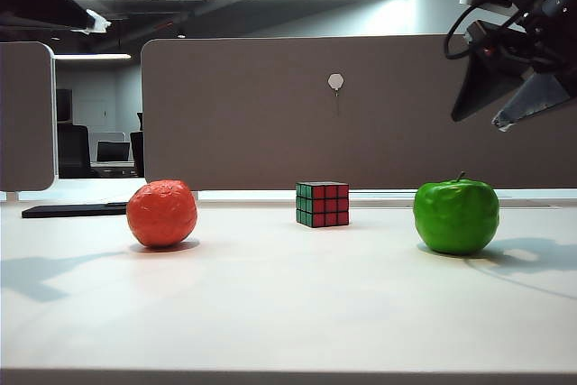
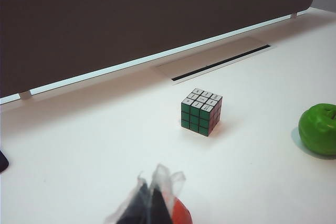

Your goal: Move all the fruits on the tabletop near the face of the Rubik's cube that has the color most similar to each fruit.

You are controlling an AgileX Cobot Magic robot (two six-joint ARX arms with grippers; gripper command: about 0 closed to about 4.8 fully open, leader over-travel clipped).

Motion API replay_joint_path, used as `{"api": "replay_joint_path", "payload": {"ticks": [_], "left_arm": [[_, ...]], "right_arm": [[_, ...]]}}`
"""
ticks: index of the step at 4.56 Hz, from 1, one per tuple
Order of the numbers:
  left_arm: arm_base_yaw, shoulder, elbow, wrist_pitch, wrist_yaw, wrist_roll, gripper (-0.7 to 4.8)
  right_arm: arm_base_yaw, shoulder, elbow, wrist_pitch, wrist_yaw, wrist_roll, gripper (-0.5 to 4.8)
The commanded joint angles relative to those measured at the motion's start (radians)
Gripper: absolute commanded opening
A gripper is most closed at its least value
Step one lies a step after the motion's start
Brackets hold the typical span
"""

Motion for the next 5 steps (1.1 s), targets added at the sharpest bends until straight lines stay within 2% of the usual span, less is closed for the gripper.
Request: {"api": "replay_joint_path", "payload": {"ticks": [1, 2, 3, 4, 5], "left_arm": [[0.0, 0.0, 0.004, 0.001, -0.003, 0.001, -0.06], [0.0, 0.0, 0.004, -0.005, -0.003, 0.001, -0.06], [0.0, 0.0, 0.004, -0.005, -0.003, 0.001, -0.06], [0.0, 0.0, 0.004, -0.005, -0.002, 0.001, -0.06], [0.0, 0.0, 0.004, -0.005, -0.003, 0.001, -0.06]], "right_arm": [[-0.001, -0.002, 0.005, -0.056, 0.148, -0.002, -0.01], [-0.001, -0.002, 0.005, -0.215, 0.173, -0.001, -0.01], [-0.001, -0.002, 0.005, -0.247, 0.172, -0.001, -0.01], [-0.001, -0.002, 0.005, -0.332, 0.107, -0.001, -0.01], [-0.001, -0.002, 0.005, -0.332, 0.084, -0.001, -0.01]]}}
